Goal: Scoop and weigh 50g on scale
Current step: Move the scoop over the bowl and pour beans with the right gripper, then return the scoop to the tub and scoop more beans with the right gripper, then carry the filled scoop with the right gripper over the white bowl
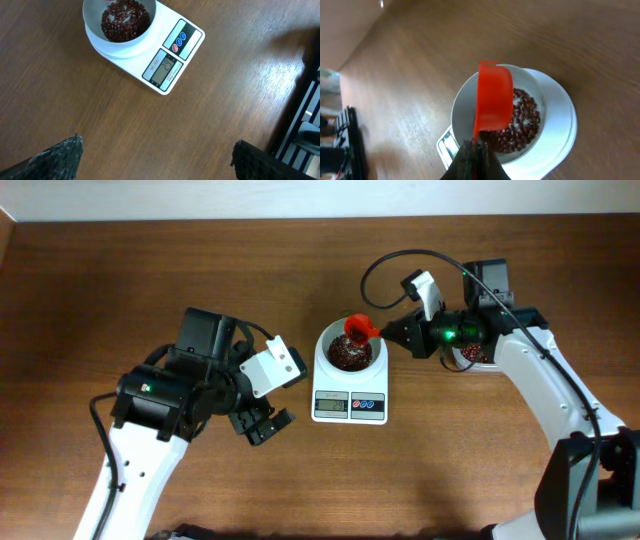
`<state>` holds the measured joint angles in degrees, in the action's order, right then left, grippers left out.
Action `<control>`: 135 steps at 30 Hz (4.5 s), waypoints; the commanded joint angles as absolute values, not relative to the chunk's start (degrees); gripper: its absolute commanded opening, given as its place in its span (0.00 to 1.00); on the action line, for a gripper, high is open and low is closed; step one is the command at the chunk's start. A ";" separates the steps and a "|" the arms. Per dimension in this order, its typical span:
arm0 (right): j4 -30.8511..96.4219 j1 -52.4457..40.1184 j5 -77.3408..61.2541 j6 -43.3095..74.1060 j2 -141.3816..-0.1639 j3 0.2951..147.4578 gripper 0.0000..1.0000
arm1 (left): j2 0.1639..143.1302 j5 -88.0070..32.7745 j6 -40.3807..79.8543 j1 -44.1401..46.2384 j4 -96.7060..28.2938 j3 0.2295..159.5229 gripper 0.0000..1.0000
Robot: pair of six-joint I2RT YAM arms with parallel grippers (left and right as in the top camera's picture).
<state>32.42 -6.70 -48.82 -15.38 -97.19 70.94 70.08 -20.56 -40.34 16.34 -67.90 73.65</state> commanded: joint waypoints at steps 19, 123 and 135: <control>33.12 -7.18 -50.50 -19.59 -97.56 71.16 0.04 | 70.17 -21.37 -41.28 16.51 -67.79 73.97 0.99; 50.92 15.77 -70.37 -17.02 -103.88 70.67 0.04 | 70.17 -21.37 -41.28 16.51 -67.79 73.97 0.99; 38.30 -2.96 -59.90 -29.80 -103.85 70.72 0.04 | 70.17 -21.37 -41.28 16.51 -67.79 73.97 0.99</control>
<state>38.48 -1.43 -61.43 -19.38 -103.50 70.91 70.11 -20.56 -40.34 16.34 -67.90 73.65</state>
